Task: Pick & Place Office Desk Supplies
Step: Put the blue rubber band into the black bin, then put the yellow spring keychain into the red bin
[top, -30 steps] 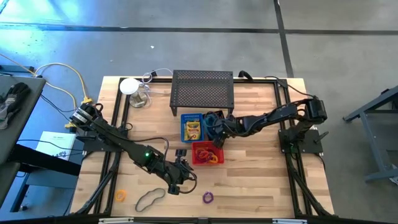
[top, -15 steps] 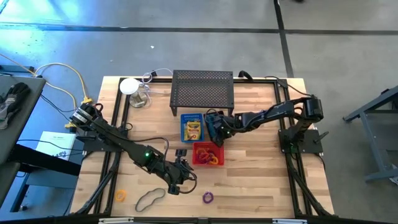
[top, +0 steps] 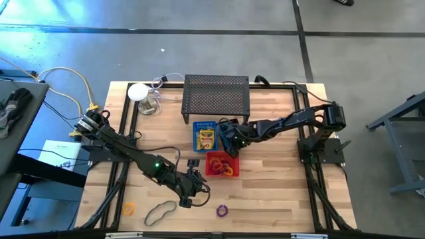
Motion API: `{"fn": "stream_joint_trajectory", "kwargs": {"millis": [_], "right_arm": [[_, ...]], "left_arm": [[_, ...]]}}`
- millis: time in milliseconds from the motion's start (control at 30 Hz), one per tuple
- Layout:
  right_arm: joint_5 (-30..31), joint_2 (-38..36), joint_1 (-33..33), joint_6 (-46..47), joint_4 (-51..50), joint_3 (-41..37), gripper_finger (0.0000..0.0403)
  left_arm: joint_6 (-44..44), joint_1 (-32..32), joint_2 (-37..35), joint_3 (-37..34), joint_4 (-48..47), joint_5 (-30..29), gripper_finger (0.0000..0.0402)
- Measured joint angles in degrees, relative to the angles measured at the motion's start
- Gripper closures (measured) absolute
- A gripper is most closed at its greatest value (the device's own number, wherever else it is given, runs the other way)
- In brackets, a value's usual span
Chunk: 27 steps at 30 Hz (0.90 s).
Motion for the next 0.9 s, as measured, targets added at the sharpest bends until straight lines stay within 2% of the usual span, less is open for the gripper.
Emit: {"fn": "stream_joint_trajectory", "kwargs": {"millis": [167, 367, 700, 900], "right_arm": [[-0.14, -0.11, 0.33, -1.76, -5.57, 3.59, 0.0400], [-0.21, -0.11, 0.33, -3.05, -9.46, 4.39, 0.0389], [1.20, -0.97, 0.30, -4.20, -10.13, 4.40, 0.0265], [1.16, -4.46, 0.52, -4.48, -11.60, 6.09, 0.0244]], "left_arm": [[-0.02, 0.01, 0.00, 0.00, 0.00, 0.00, 0.0256], [-0.05, 0.00, 0.02, 0.00, -0.02, 0.00, 0.0256], [-0.11, 0.00, 0.02, 0.00, -0.04, 0.00, 0.0256], [-0.11, 0.00, 0.02, 0.00, -0.04, -0.02, 0.0256]]}}
